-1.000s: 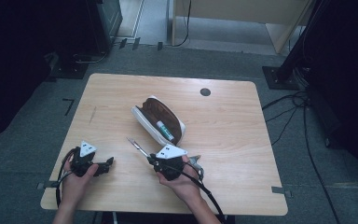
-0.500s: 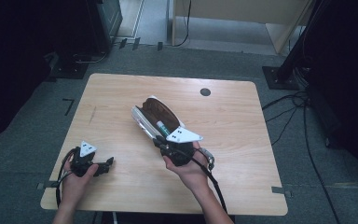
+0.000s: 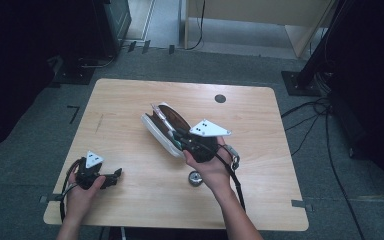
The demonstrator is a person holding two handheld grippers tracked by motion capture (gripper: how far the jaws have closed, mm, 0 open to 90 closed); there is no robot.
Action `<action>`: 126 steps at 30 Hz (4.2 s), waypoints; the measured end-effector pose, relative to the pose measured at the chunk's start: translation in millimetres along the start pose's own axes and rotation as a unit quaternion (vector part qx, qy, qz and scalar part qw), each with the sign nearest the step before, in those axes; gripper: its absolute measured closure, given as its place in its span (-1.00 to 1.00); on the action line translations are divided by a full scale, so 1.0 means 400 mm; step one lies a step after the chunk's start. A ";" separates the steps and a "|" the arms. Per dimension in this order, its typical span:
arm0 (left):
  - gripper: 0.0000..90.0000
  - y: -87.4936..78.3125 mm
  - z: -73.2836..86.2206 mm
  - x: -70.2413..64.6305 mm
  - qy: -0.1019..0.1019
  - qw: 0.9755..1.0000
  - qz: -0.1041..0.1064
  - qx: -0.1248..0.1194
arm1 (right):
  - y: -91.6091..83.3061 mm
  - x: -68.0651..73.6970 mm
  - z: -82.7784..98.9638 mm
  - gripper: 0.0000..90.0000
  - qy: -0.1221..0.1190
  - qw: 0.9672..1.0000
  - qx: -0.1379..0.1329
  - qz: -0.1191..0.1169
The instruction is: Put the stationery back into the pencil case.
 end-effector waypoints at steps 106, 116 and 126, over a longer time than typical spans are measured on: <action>-0.75 0.003 -0.005 -0.014 -0.001 1.000 0.001 -0.004 | -0.056 -0.189 0.107 0.39 0.008 0.997 0.033 0.068; -0.69 0.005 -0.047 -0.086 0.007 0.999 0.017 -0.033 | -0.098 -0.243 0.244 0.32 0.008 0.996 0.062 0.058; -0.69 0.041 -0.096 -0.204 0.049 0.997 0.047 -0.033 | -0.088 -0.268 0.344 0.37 0.013 0.994 0.108 0.031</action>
Point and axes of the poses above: each handheld gripper's, and its own axes: y roughly forward along the jaws, z roughly out of its underside, x roughly to its left, the point moved 8 cm from there along y, roughly forward along the jaws, and after that the axes turned 1 degree about -y, right-handed, at the moved point
